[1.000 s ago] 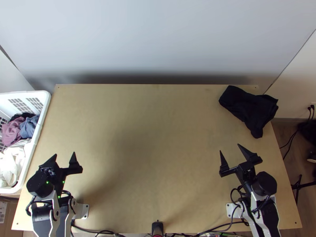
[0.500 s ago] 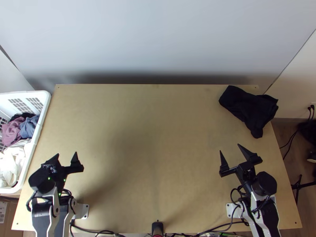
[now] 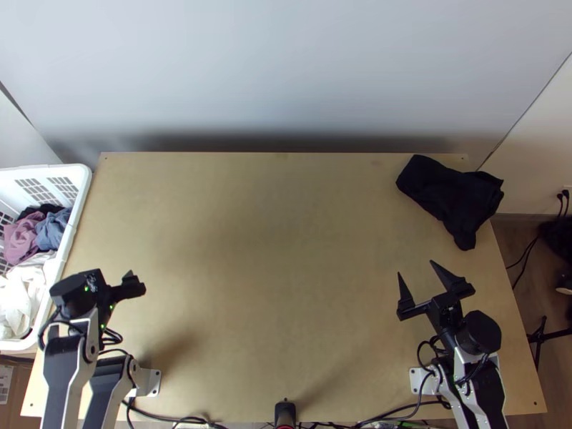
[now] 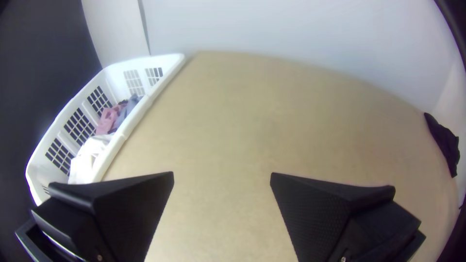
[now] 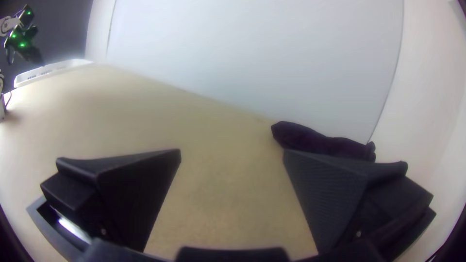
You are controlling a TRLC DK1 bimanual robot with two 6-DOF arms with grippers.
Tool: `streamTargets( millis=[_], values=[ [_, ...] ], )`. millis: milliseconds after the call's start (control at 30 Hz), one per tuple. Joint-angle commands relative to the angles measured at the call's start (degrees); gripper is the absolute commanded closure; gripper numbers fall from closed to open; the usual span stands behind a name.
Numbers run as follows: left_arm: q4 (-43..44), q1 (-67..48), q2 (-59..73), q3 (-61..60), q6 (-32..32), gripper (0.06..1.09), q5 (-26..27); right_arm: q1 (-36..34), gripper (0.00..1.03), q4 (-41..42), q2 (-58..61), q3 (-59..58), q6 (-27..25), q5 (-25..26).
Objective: Fold the t-shirt
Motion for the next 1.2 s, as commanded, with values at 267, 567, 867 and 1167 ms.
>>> streamTargets(
  millis=[267, 567, 867, 1167],
  values=[
    [-3.69, 3.04, 20.26, 10.38, -2.72, 0.11, -5.93, 6.18, 0.05, 2.82, -0.25, 0.26, 2.20, 2.47],
    [-31.29, 3.30, 38.37, 28.31, -3.95, 0.11, -6.64, 4.77, 0.05, 14.95, -0.08, 1.40, -1.84, 4.76],
    [-37.09, -0.83, 36.61, 42.81, -5.45, 0.11, -8.66, 6.53, 0.05, 20.22, 0.98, 0.44, -0.70, 4.76],
    [-40.34, -5.05, 38.02, 54.59, -6.59, 0.11, -8.66, 6.35, 0.05, 16.71, -0.34, 0.79, 0.00, 13.55]
  ],
)
